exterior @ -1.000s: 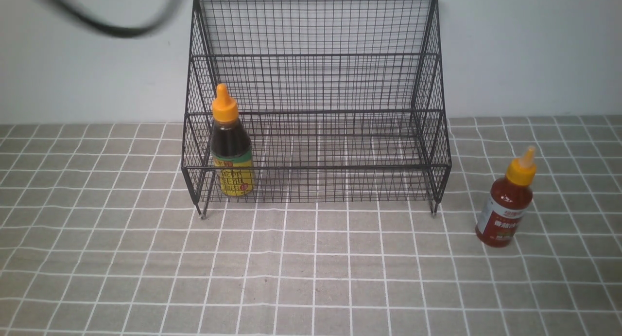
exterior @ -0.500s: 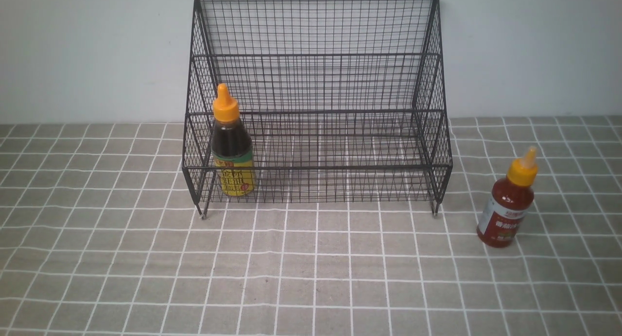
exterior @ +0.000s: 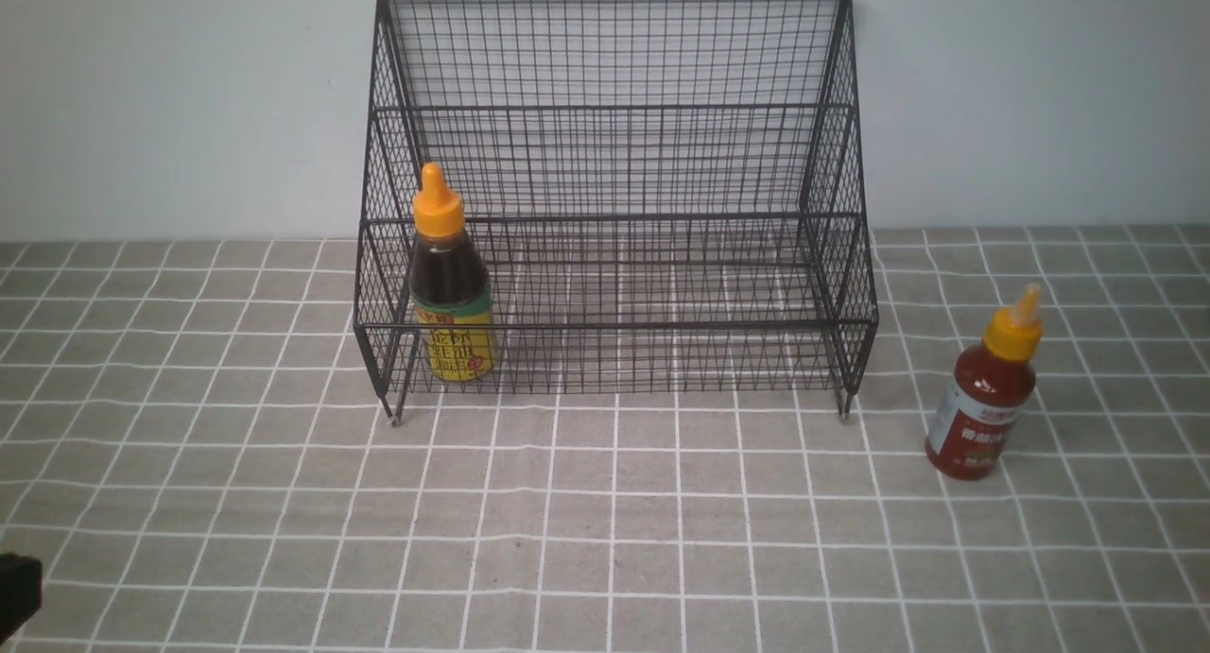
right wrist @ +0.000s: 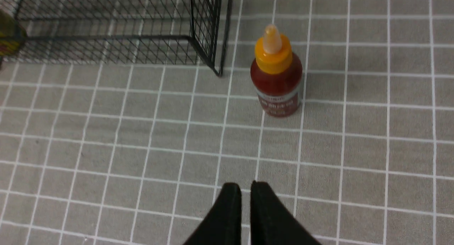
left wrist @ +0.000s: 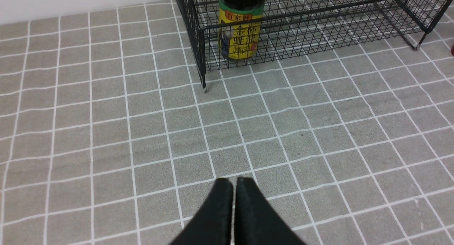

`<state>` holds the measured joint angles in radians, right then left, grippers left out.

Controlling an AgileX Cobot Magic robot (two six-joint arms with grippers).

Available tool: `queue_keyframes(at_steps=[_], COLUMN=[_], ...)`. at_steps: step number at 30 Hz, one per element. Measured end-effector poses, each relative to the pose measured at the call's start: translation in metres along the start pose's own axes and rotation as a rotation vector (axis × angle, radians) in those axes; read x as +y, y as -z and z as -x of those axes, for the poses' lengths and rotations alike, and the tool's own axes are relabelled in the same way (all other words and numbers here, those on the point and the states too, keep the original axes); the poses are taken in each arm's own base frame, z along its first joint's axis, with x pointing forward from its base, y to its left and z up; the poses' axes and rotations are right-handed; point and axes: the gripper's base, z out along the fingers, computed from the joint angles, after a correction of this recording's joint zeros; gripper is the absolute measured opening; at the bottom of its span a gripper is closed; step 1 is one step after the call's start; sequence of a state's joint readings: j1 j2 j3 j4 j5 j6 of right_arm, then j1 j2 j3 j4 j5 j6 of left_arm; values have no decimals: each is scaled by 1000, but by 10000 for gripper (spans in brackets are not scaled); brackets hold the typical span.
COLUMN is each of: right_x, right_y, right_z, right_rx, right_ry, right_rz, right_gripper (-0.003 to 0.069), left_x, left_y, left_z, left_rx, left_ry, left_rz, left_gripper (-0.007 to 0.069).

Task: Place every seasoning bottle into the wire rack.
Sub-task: Use the right arm to grab the condiment bottle closest to it, then use the right arm to put the condiment bottle back on the shelf

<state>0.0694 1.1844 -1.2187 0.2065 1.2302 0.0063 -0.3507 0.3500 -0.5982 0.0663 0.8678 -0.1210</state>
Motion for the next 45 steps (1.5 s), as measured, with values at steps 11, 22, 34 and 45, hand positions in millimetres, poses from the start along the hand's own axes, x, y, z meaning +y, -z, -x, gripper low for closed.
queue_keyframes(at_steps=[11,22,34,45], right_x=[1,-10,-12,-2], right_y=[-94,-155,-194,-153], right_z=[64,65,63,78], right_rx=[184,299,322,291], right_ry=[11,50,41,56], right_rz=[-40,-163,-127,-103], right_gripper=[395,584,452,295], left_x=[3,6,6,6], left_y=[3,6,6,6], left_z=[-21,-32,-32,-32], left_rx=[231,357,359,359], left_ry=[0,-10,-10,-11], left_rz=[28,61,62,63], left_gripper=[-7,-7,-7,-7])
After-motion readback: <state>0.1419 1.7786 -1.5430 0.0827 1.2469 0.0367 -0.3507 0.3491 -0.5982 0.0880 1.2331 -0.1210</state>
